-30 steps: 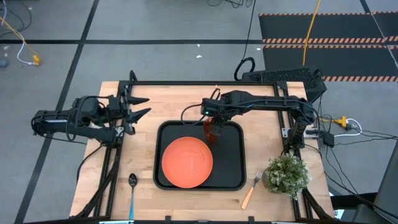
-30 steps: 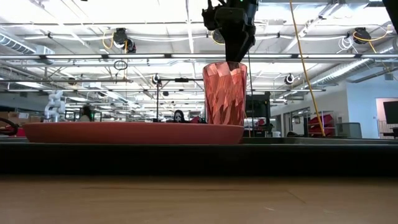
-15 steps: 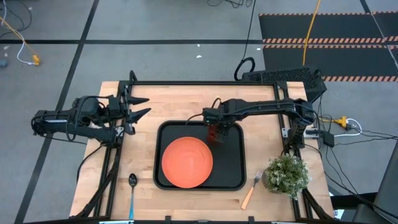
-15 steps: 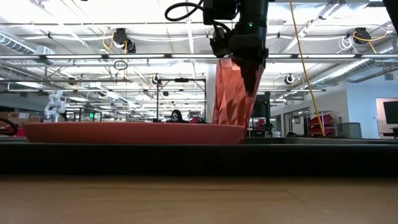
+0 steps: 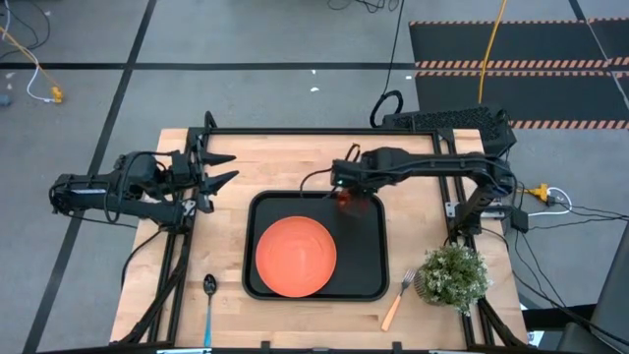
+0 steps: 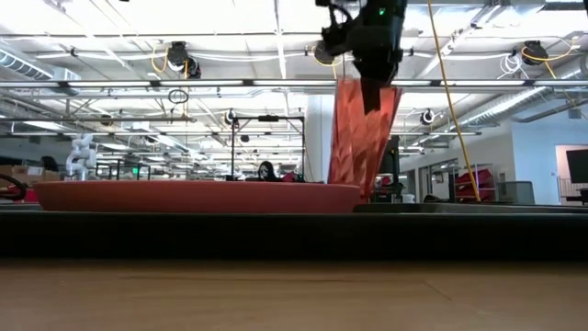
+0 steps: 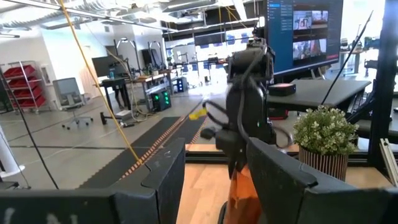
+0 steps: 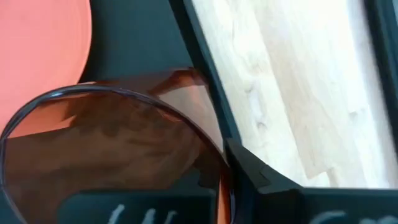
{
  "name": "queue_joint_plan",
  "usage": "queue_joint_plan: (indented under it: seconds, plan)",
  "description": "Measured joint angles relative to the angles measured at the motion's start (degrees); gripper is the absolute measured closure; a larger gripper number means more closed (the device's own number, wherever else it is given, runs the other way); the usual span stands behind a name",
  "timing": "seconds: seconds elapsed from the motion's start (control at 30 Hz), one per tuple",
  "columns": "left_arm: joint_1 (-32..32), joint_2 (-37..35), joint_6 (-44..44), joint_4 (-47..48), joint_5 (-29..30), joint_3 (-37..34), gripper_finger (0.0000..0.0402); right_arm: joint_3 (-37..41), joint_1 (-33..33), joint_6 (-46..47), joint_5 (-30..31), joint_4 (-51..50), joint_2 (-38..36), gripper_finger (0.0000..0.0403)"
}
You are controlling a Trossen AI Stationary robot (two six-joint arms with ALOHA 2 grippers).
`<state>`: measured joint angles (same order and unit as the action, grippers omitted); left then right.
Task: Pick and place plate/cup/fork/spoon on tray
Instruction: Put the orange glass on the black serving tray
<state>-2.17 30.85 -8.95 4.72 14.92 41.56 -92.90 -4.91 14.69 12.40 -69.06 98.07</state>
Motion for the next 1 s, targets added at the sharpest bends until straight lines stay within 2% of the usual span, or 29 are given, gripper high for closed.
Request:
queue_joint_plan:
  seconds: [0.27, 0.5, 0.83, 1.0]
  plan:
    - [0.0, 0.0, 0.0, 0.0, 0.0, 0.0, 0.0224, 0.0, -1.0, 2.5, -0.4, -1.4, -4.1, 0.0402]
    - [0.0, 0.0, 0.0, 0.0, 0.0, 0.0, 0.0224, 0.0, -2.4, 4.1, -1.4, -6.6, -3.6, 0.0402]
    - [0.0, 0.0, 0.0, 0.3, 0.0, 0.0, 0.0224, 0.1, -3.0, 5.5, -4.8, -6.5, -3.4, 0.0402]
    - [0.0, 0.0, 0.0, 0.3, 0.0, 0.0, 0.0224, 3.8, -3.0, 6.6, -6.8, -6.0, -3.5, 0.0403]
